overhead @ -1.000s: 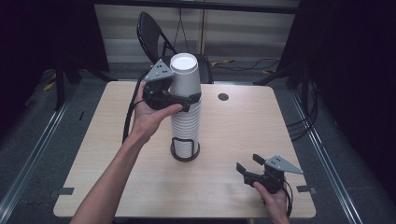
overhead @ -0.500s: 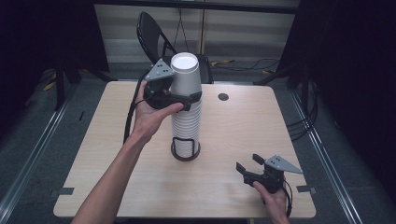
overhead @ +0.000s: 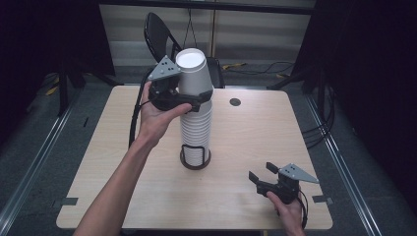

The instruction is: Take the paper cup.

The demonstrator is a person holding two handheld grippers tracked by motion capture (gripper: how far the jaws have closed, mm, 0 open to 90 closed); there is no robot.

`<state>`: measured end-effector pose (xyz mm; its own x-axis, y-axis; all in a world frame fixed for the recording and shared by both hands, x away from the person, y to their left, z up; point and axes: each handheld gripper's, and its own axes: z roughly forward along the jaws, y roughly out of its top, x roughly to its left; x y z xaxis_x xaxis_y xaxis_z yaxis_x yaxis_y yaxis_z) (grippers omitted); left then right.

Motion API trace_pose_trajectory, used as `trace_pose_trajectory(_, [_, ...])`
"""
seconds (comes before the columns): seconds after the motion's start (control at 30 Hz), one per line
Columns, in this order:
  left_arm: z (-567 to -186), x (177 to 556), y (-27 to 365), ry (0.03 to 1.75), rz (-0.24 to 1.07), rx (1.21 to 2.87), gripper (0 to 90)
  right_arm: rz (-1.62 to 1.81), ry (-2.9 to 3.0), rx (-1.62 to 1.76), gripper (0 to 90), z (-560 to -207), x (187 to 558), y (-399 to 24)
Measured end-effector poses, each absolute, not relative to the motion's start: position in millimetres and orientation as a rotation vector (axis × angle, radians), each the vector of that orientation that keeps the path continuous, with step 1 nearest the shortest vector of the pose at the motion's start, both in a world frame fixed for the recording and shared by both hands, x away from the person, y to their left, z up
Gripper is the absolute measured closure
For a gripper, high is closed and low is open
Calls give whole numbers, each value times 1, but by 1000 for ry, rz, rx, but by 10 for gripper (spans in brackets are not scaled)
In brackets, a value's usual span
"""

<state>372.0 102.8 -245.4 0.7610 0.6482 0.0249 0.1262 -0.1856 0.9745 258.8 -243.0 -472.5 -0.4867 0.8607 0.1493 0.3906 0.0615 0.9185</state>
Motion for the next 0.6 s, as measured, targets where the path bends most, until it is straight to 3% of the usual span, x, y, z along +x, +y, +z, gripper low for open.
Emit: trace_pose_trajectory(0.6, [-228, 370, 107, 590, 542, 1684, 129, 1416, 1906, 1244, 207, -473, 259, -243])
